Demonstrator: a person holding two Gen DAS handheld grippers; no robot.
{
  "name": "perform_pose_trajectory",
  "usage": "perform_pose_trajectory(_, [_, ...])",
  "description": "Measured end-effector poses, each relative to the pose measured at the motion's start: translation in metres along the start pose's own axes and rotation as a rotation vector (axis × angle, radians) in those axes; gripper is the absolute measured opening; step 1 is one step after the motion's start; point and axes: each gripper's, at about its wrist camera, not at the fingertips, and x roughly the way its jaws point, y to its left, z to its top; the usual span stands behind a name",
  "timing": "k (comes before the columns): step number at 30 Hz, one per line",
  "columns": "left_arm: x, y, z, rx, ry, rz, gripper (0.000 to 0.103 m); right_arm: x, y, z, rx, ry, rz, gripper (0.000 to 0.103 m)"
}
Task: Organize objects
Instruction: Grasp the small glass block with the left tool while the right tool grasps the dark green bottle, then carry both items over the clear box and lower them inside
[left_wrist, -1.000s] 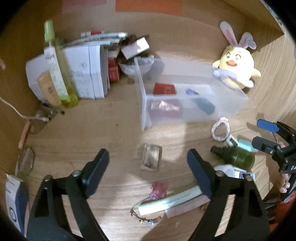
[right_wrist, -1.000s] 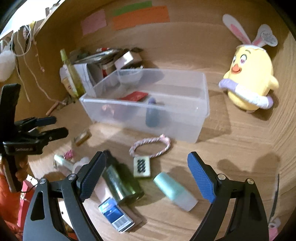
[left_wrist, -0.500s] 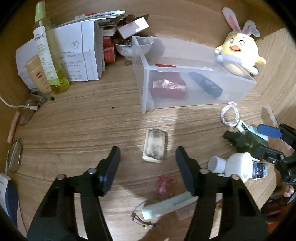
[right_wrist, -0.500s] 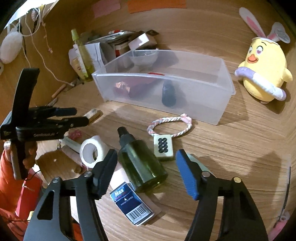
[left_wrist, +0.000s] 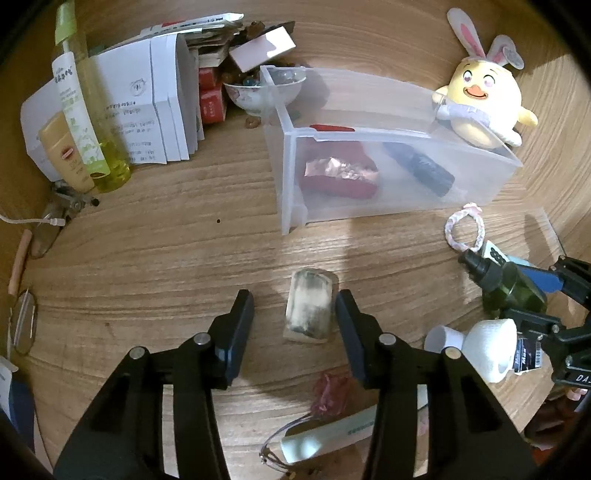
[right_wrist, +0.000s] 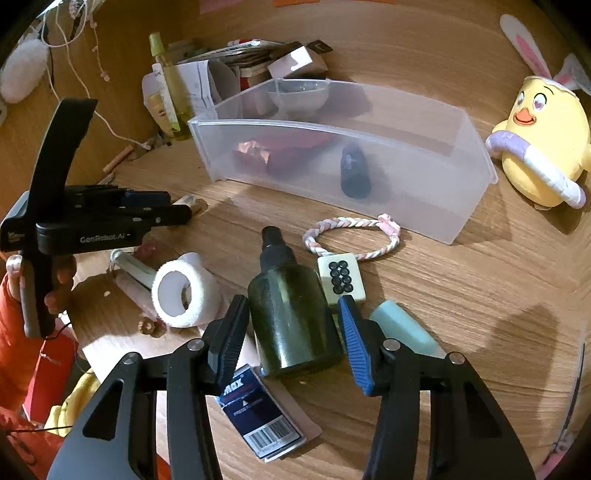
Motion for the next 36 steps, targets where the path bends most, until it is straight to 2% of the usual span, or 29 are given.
perform_pose_trajectory(2, [0.001,-0.003,0.000,0.011,-0.008,0.016,0.030,-0.001,0.000,0.001,-0.003,-0.009,-0.002,0.039])
perform_pose_trajectory(4, [0.001,-0.003,0.000,0.014,-0.006,0.018,0.023,-0.003,0.000,0.001,-0.003,-0.016,-0.003,0.039])
perform_pose_trajectory(13, [-0.010,0.000,-0.003,-0.030,-0.027,0.009,0.023,-0.022,0.002,0.005,-0.012,-0.075,0.008,0.039])
perform_pose_trajectory(21, [-0.042,-0.006,0.008,-0.028,-0.113,0.000,0.023,-0.034,-0.004,0.015,0.009,-0.133,0.008,0.039])
perform_pose_trajectory(29, [-0.061,-0.019,0.028,-0.019,-0.189,-0.018,0.023,-0.058,-0.013,0.042,0.013,-0.248,-0.009,0.039])
perform_pose_trajectory(36, [-0.065,-0.025,0.047,-0.017,-0.223,-0.015,0.023,-0.062,-0.020,0.066,0.006,-0.296,-0.033,0.039])
